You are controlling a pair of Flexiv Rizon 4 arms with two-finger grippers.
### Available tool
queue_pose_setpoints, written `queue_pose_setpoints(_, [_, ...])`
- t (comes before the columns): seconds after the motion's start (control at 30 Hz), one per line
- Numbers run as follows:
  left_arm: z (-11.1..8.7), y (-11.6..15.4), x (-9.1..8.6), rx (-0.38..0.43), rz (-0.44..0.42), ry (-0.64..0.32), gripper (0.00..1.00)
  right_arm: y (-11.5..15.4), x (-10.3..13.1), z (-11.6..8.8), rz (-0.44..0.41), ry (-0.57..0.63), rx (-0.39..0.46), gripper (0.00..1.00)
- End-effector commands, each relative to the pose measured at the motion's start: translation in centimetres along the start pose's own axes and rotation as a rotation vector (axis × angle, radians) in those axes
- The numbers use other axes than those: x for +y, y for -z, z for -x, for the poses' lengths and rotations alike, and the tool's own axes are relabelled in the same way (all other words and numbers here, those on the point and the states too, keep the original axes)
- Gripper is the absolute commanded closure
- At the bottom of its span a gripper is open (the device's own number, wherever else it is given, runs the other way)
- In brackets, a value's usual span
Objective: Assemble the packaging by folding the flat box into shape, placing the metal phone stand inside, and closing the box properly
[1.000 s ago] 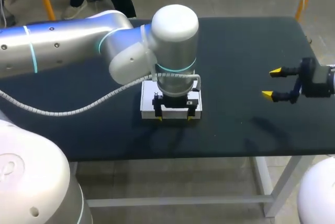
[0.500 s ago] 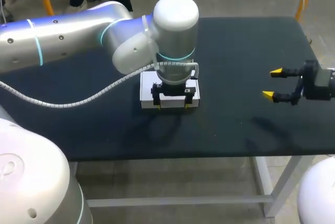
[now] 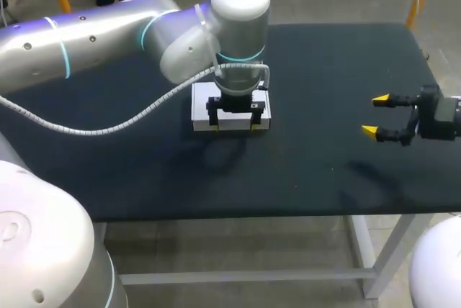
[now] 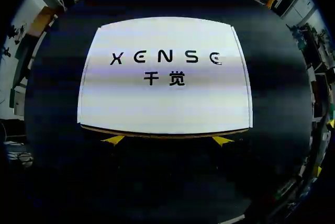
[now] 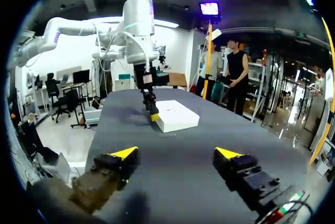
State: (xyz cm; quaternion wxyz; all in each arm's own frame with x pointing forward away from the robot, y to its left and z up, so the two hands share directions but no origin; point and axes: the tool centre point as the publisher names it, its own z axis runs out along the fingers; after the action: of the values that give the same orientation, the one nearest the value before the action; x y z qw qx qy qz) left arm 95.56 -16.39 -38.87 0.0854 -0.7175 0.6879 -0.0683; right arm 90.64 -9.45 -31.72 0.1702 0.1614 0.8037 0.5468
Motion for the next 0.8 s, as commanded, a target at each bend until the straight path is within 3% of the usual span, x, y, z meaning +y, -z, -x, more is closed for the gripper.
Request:
queue_pose_setpoints(0.03, [-0.6,-0.6,-1.9,-0.015,0.019,-0.001,0.0,0.1,-0.1,0.0,0.009,0.001,0.001,0.0])
queue_pose_setpoints(0.8, [-0.1,-3.3,-13.3,0.002,0.034,-0.011,0.0,0.1,-0.1,0.0,0.009,0.001,0.001,0.0])
